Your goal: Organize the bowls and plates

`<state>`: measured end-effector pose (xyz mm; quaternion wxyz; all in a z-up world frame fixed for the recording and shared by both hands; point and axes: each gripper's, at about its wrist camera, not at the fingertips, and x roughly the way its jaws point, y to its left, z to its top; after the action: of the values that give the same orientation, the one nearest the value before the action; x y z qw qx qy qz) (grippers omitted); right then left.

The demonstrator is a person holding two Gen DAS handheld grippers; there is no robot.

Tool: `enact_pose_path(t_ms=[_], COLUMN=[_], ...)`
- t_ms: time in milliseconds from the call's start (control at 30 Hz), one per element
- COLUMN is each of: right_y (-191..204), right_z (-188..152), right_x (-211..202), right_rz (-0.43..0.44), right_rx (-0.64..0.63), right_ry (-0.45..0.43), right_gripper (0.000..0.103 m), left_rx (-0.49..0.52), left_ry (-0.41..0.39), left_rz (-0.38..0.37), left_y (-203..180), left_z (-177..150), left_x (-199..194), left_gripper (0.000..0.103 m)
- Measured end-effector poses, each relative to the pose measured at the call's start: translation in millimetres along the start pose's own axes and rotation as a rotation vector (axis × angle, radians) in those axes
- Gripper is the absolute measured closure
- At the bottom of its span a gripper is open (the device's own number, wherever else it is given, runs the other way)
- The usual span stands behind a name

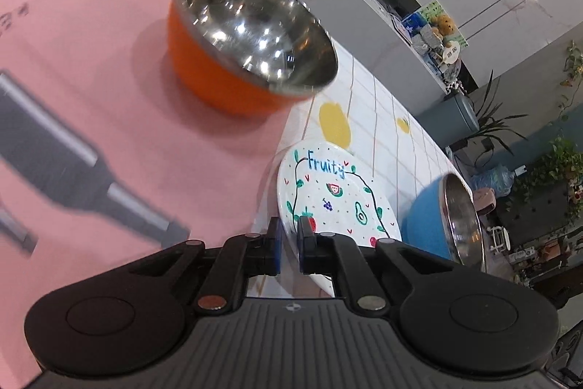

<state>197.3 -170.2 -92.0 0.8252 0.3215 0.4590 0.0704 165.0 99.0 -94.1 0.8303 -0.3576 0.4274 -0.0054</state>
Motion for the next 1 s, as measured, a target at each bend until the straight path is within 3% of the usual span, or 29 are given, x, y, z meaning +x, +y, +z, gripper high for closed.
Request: enact_pose_path(t_ms=[367,467,500,567,733,1000], right_y=[-12,-15,-15,-16,-22,-17], right_z=[-15,-17,-15,-11,2,6], right_x=[-11,-11,-13,-18,-25,-10], right_rz=[-0.051,-0.043,-0.050,-0.051,-0.040,-0.025], right_rx=[-0.009,-0.020,-0.029,-0.033,-0.023,-0.061], right_ry=[0.041,0.042,0.035,0.008,-0.037,-0.031], right_gripper=[0.095,0.089,0.079,0.070,0.070,0.070], left_rx=[0.022,0.017,0.025,0.049,0.040,0.125], left_ry=[0.046,0.047,0.038,0.019,-0.002,-0.020], left_rz=[0.026,0.019,0.021,0.034,0.034,0.028], left_y=[-4,-2,-1,1,8,4], left_z=[-15,-13,-13,-12,-4,2], left_x=[2,0,-2,-5,-5,3], left_gripper=[0.095,0.091,0.085,0.080,0.079,0.079])
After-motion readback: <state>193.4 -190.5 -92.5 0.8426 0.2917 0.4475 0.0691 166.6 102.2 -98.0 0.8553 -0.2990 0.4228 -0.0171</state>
